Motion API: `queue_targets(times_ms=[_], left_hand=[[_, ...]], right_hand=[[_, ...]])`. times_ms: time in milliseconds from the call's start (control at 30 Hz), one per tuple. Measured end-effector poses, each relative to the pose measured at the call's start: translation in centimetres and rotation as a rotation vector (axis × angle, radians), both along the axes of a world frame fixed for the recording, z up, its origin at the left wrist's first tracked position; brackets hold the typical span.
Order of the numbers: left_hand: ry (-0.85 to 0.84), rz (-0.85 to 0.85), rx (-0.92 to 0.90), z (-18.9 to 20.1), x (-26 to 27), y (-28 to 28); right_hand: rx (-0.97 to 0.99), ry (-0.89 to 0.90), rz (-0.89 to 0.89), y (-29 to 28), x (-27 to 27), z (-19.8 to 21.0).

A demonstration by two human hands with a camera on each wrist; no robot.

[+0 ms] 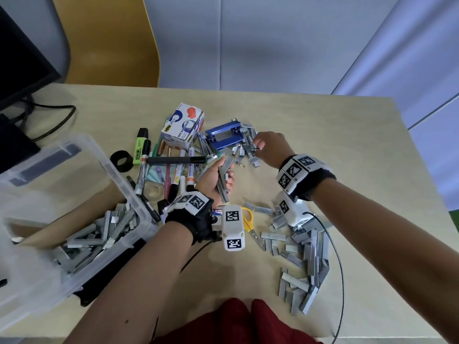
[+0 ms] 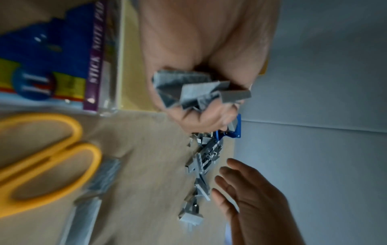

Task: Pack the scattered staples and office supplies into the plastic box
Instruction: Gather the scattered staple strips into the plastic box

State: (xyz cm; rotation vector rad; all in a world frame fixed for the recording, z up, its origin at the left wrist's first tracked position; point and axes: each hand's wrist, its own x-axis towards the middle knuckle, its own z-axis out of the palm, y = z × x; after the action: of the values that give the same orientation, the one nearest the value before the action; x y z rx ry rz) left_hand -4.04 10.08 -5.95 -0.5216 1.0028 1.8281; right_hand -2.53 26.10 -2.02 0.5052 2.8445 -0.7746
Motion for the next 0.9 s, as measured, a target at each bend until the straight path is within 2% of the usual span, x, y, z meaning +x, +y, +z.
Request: queue_targets(times_ms=[267,400,667,900], left_hand=[[-0.007,0.028,-0.012,-1.1,-1.5,0.5],[-0.028,0.047,0.022,-1.3,-1.5,0.4],[-0.017,0.019,0.014,-1.1,-0.8,0.5],[-0.02,0.044,-0.016,-0.7,-0.2,0.6]], right_hand=[[0.143,-0.18,0.071,-0.7,-3.8,-1.7],[0.174,-0.161,0.099,-1.1,-3.7,-1.9],[0.117,-0.181,0.126,-1.2,-1.1,-2.6],[-0.032,-0.12,0.038,-1.2,1.0,-3.0]])
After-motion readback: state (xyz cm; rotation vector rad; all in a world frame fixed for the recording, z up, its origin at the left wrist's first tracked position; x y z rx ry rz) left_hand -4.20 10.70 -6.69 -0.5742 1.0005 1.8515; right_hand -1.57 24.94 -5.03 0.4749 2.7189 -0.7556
